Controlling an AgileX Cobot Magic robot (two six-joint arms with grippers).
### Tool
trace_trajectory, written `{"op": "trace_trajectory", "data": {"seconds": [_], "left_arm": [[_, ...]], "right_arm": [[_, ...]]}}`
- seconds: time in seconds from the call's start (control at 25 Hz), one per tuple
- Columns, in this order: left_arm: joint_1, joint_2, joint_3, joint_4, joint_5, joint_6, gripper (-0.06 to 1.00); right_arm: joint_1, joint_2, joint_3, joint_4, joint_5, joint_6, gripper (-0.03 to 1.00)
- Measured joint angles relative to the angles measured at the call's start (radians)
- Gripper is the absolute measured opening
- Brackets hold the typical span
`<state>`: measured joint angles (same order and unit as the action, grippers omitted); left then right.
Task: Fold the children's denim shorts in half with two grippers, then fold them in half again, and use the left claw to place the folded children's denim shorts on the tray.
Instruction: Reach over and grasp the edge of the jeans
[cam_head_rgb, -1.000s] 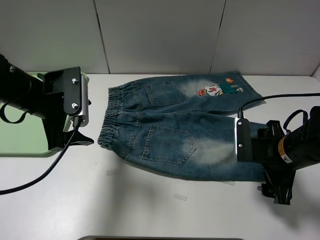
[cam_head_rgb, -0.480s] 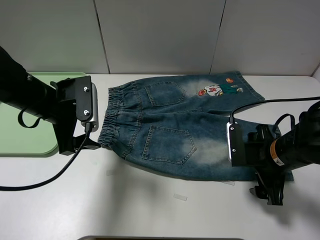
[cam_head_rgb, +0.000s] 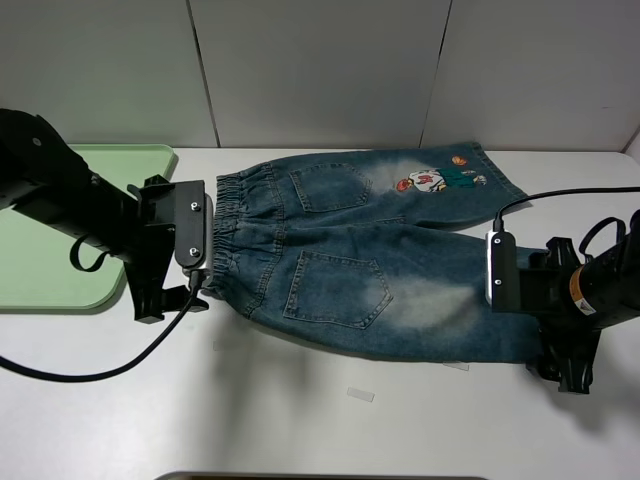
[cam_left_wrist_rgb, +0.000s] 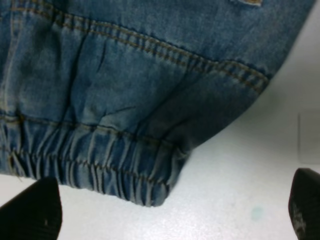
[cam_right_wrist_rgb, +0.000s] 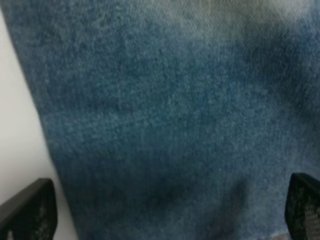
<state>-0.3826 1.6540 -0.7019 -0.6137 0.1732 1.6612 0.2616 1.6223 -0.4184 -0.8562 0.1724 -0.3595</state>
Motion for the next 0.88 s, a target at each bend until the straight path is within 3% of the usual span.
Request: {"op": "trace_trajectory", "data": {"seconds": [0.24,0.32,0.56,0.64,0.76,0.88], "left_arm": [[0.000,0.000,0.000,0.000,-0.009,0.000,0.90],[0.000,0.000,0.000,0.000,-0.009,0.000,0.90],[0.000,0.000,0.000,0.000,-0.009,0.003,0.90],[0.000,0.003,0.000,0.000,-0.010,0.003,0.90],[0.000,0.005,0.000,0.000,-0.010,0.003,0.90],[0.000,0.005,0.000,0.000,-0.009,0.003,0.90]], "right_arm": [[-0.037,0.017,-0.006,-0.052,0.000,0.000,0.66],[-0.058,0.024,-0.008,-0.072,0.001,0.000,0.57],[-0.071,0.040,-0.010,-0.113,0.021,0.000,0.17],[-0.071,0.041,-0.010,-0.116,0.021,0.000,0.08],[-0.071,0.041,-0.010,-0.117,0.024,0.000,-0.01],[-0.071,0.043,-0.010,-0.118,0.026,0.000,-0.03]]}}
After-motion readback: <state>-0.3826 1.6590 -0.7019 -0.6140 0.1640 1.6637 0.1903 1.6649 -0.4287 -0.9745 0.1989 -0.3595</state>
